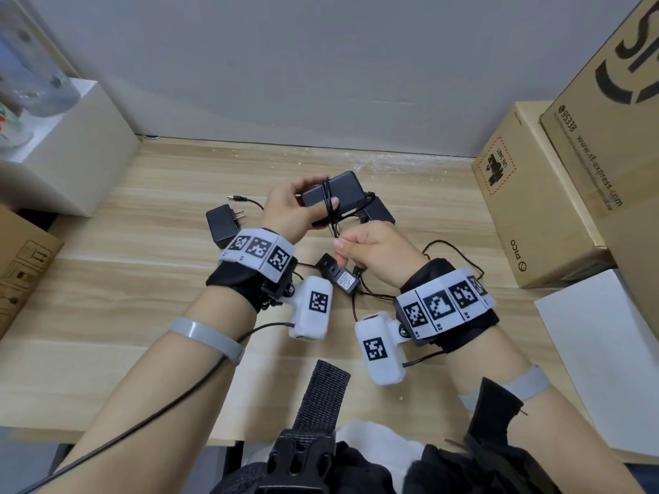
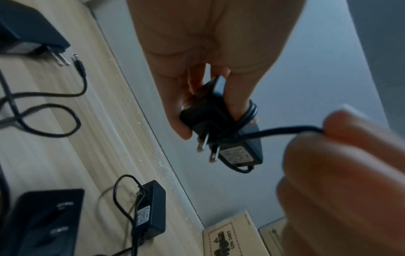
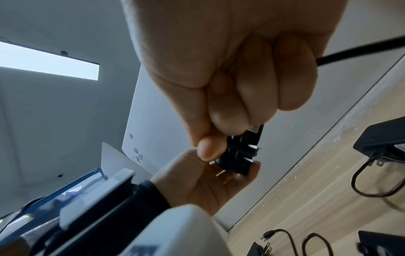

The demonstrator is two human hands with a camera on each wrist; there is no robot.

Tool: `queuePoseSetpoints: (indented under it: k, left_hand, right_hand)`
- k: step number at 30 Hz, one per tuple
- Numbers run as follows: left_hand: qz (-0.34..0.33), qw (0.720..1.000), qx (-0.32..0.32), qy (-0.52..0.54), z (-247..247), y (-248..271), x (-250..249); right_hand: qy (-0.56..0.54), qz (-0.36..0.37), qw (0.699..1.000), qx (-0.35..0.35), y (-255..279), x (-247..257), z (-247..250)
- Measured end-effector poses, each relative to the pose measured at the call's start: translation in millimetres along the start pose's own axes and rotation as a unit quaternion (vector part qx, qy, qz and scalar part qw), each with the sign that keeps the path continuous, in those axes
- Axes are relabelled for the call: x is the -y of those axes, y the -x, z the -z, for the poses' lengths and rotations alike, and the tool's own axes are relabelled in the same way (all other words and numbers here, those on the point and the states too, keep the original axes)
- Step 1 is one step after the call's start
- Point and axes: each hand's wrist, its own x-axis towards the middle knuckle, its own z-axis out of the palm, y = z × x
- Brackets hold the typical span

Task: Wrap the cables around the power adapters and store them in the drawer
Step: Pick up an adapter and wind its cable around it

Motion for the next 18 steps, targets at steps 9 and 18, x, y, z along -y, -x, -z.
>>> queuePoseSetpoints:
  k: [9, 18]
  left_hand:
    - [-0.051, 0.956, 0.14, -0.253, 2.2, 10.4, 6.6]
    - [-0.026, 0.967, 0.238, -0.091, 6.4, 13.0, 2.8]
  right_hand:
    - [-0.009, -0.012, 0.994, -0.105, -2.0, 0.5, 30.5]
    - [-0.102, -0.039, 0.978, -0.175, -8.1, -24.8, 31.1]
